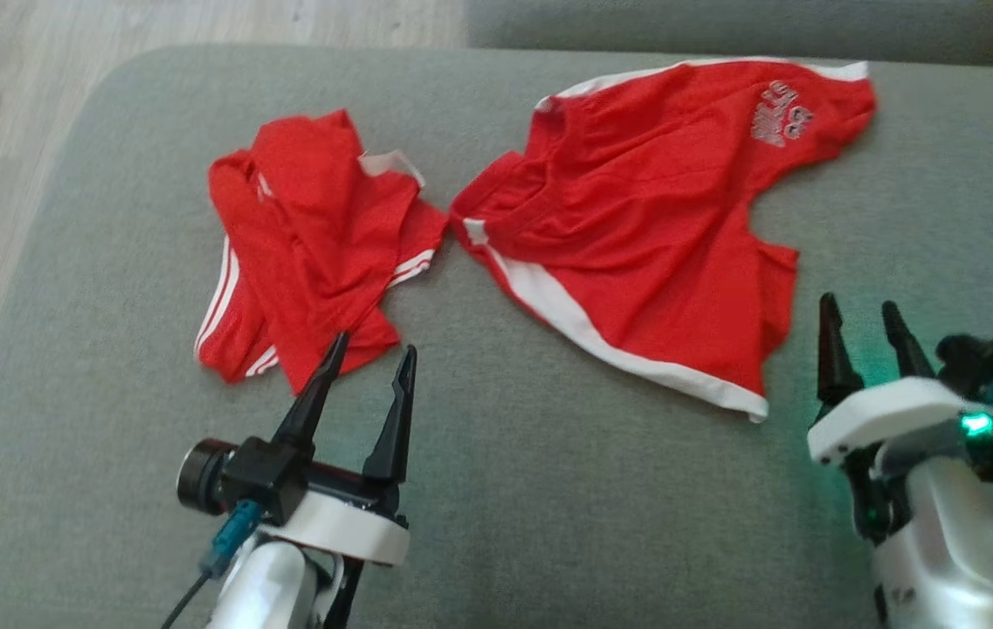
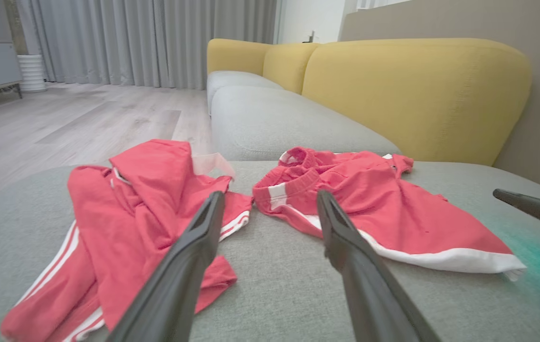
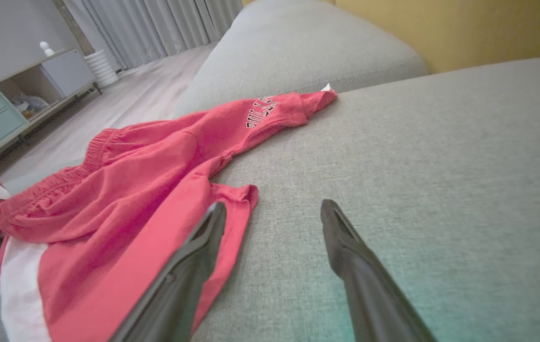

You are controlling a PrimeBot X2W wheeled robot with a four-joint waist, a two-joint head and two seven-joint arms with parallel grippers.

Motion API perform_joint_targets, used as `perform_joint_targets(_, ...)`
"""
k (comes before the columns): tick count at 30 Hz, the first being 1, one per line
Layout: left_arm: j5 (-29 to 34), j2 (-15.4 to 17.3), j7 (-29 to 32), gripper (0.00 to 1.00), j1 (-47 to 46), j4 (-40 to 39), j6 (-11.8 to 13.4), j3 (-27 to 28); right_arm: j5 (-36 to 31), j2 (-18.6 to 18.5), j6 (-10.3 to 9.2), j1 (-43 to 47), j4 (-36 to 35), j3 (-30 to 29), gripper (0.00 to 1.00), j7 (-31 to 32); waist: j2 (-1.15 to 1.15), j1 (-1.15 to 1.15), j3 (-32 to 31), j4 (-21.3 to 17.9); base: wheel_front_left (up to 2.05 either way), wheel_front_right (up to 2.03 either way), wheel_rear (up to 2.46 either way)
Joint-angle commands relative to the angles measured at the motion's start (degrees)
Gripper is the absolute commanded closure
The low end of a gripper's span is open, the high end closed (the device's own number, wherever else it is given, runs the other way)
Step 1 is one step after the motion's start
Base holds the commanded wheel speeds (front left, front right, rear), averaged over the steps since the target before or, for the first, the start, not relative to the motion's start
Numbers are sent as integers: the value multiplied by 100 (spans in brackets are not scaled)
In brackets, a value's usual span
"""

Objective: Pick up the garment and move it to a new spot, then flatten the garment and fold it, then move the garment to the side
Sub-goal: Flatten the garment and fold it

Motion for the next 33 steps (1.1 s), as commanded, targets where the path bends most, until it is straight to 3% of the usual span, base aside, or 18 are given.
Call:
perform_joint_targets(1,10,10,-54,0,-301,-168,-21,182,-8,-23,-4,-246,-92,77,0,16,0,0,134,134,0,0,0)
perform_joint_targets(10,-8,1,-54,0,-383,-127,-51,204,-51,-23,-4,-1018,1120,-203,0,283,0,0,281,378,0,0,0)
perform_joint_targets(18,1,-2,-54,0,-386,-125,-58,240,8,-23,-4,-1226,1658,450,0,295,0,0,276,368,0,0,0)
perform_joint_targets(20,3,-3,-54,0,-387,-125,-54,257,-145,-23,-4,-1264,1737,517,100,277,0,0,267,345,0,0,0)
perform_joint_targets(27,19,-4,-54,0,-317,-133,-33,334,-1077,-51,-4,-1364,1602,-66,100,37,0,0,162,181,0,0,0)
perform_joint_targets(33,35,-4,-54,0,-294,-153,-34,337,-2004,-466,-4,-1280,1043,-718,100,366,0,0,42,63,0,0,0)
